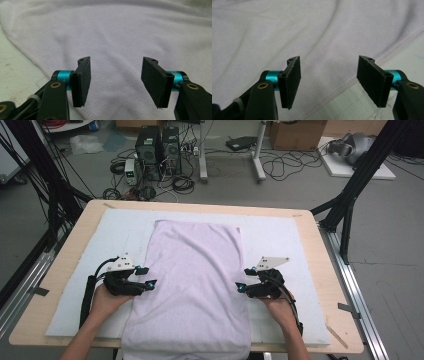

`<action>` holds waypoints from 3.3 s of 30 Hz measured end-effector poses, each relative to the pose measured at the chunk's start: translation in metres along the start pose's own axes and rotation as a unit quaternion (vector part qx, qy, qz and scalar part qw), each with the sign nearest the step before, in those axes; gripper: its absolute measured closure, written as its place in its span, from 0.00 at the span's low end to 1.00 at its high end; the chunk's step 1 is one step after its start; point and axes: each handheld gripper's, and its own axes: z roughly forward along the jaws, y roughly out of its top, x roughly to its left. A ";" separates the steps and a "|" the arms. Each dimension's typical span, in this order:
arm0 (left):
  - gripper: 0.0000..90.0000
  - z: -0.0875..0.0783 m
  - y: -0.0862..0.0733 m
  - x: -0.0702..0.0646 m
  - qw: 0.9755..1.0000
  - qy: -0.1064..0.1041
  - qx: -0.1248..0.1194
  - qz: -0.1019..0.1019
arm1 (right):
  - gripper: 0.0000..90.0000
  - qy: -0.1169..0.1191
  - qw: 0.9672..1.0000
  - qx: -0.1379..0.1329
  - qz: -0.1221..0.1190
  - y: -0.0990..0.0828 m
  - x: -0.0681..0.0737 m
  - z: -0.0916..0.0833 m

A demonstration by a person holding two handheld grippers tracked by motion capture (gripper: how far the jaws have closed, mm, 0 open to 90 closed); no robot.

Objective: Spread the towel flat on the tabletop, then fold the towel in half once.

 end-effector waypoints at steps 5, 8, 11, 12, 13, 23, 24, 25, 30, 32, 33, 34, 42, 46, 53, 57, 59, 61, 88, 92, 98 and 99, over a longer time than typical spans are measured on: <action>0.46 0.001 0.000 -0.001 1.000 -0.006 -0.001 0.003 | 0.38 0.005 1.000 -0.006 -0.001 0.001 0.000 0.000; 0.46 -0.001 0.000 0.000 1.000 -0.005 -0.007 0.001 | 0.38 0.006 1.000 -0.008 -0.003 0.001 0.000 0.001; 0.46 -0.003 0.000 0.001 1.000 -0.002 -0.009 0.000 | 0.38 0.005 1.000 -0.009 -0.004 0.001 0.000 0.001; 0.46 -0.003 0.000 0.002 1.000 -0.002 -0.007 0.002 | 0.38 0.005 1.000 -0.009 -0.003 0.001 0.000 0.001; 0.46 -0.002 0.000 0.002 1.000 -0.002 -0.008 0.001 | 0.38 0.006 1.000 -0.008 -0.003 0.001 0.000 0.001; 0.46 -0.003 0.001 0.003 1.000 -0.003 -0.008 0.002 | 0.37 0.008 1.000 -0.007 -0.005 0.001 0.001 0.001; 0.46 -0.003 0.001 0.003 1.000 -0.002 -0.009 0.002 | 0.37 0.008 1.000 -0.006 -0.003 0.001 0.001 0.002; 0.46 -0.003 0.001 0.004 1.000 -0.002 -0.011 0.001 | 0.37 0.008 1.000 -0.005 -0.004 0.001 0.001 0.002; 0.46 -0.004 0.001 0.006 1.000 0.000 -0.010 0.000 | 0.37 0.007 1.000 -0.003 -0.002 0.001 0.001 0.002; 0.46 -0.004 0.001 0.007 1.000 0.003 -0.010 0.000 | 0.37 0.006 1.000 -0.002 -0.006 0.001 0.000 0.003; 0.46 -0.004 0.002 0.008 1.000 0.004 -0.008 -0.001 | 0.37 0.007 1.000 -0.003 -0.005 0.001 0.000 0.003; 0.47 -0.005 0.003 0.010 1.000 0.004 -0.006 -0.002 | 0.37 0.006 1.000 -0.002 -0.003 0.001 -0.001 0.003; 0.51 -0.005 0.013 0.031 1.000 0.015 0.007 -0.018 | 0.36 0.007 1.000 -0.005 0.008 0.012 -0.020 0.000; 0.52 0.002 0.023 0.045 0.999 0.023 0.016 -0.016 | 0.36 0.007 1.000 0.003 0.011 0.023 -0.035 0.005; 0.55 0.015 0.055 0.071 0.999 0.027 0.021 -0.013 | 0.37 -0.003 1.000 0.013 0.009 0.058 -0.060 0.008; 0.57 0.027 0.067 0.091 0.999 0.039 0.028 -0.026 | 0.40 -0.014 1.000 0.024 0.005 0.077 -0.076 0.016; 0.59 0.035 0.066 0.098 0.998 0.045 0.036 -0.030 | 0.41 -0.022 0.999 0.030 0.011 0.078 -0.085 0.023; 0.63 0.043 0.061 0.104 0.997 0.048 0.035 -0.040 | 0.44 -0.027 0.999 0.037 0.018 0.075 -0.093 0.031; 0.98 0.066 0.054 0.119 0.991 0.096 0.064 -0.072 | 0.95 -0.019 0.994 0.065 0.088 0.051 -0.118 0.065; 0.98 0.050 0.059 0.117 0.993 0.083 0.058 -0.059 | 0.95 -0.005 0.994 0.025 0.109 0.055 -0.118 0.045; 0.98 0.029 0.059 0.101 0.997 0.053 0.039 -0.035 | 0.95 0.015 0.995 0.016 0.101 0.060 -0.103 0.015; 0.98 0.026 0.057 0.098 0.998 0.051 0.036 -0.031 | 0.95 0.023 0.994 0.012 0.102 0.059 -0.099 0.012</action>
